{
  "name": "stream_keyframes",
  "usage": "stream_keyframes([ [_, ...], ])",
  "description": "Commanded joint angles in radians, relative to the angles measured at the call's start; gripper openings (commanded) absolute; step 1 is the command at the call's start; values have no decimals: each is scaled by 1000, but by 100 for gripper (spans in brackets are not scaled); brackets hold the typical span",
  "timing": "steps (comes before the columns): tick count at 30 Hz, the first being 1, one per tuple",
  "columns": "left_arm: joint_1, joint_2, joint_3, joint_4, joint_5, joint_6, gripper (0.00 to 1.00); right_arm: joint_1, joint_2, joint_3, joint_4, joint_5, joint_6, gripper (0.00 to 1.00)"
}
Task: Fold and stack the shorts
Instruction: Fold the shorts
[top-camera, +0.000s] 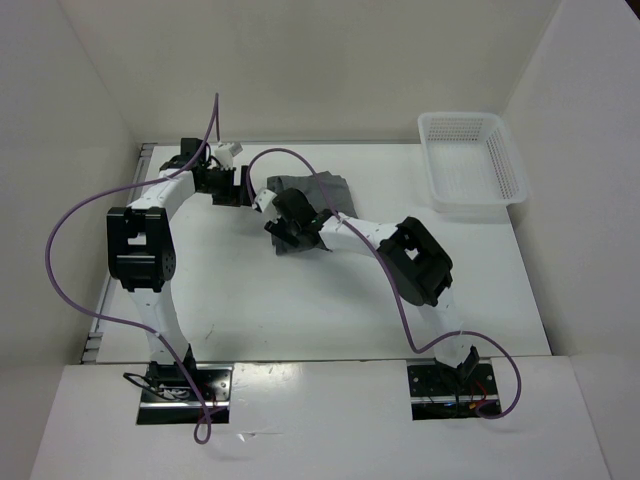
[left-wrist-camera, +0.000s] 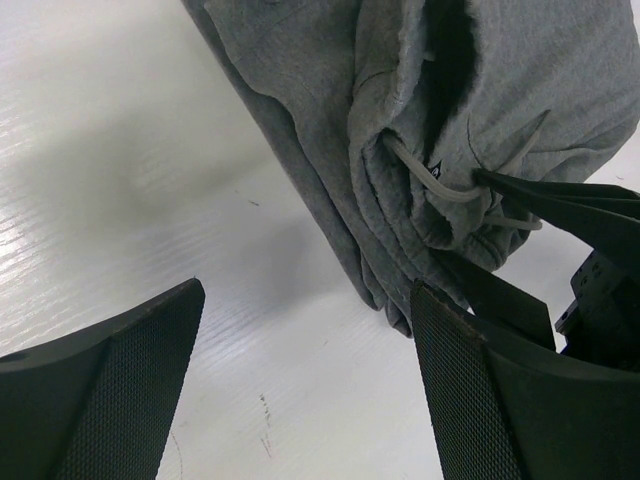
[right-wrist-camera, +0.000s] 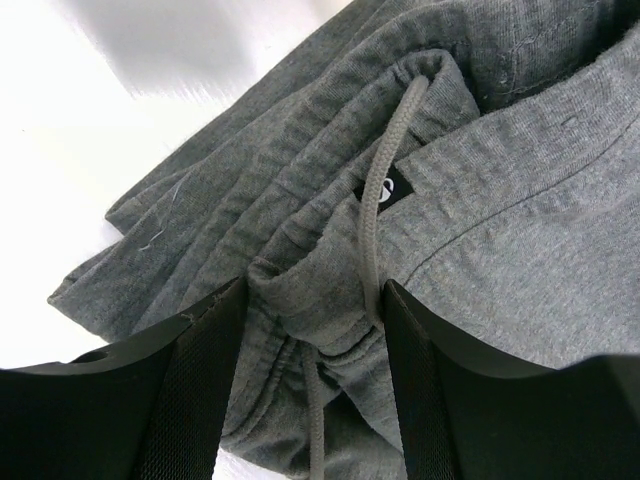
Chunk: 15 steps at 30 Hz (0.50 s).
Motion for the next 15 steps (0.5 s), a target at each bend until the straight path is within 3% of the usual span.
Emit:
stream_keyframes([
  [1, 3, 18, -7, 26, 36, 23, 90, 11, -28, 8, 4, -11, 5, 62],
  [5, 3, 18, -7, 26, 36, 23, 90, 11, -6, 8, 45, 58, 5, 59],
  [12, 3, 18, -16, 26, 36, 23, 90, 11, 3, 17, 109, 138, 23, 19],
  [15, 3, 18, -16, 26, 36, 23, 90, 11, -9, 17, 110, 147, 13, 14],
])
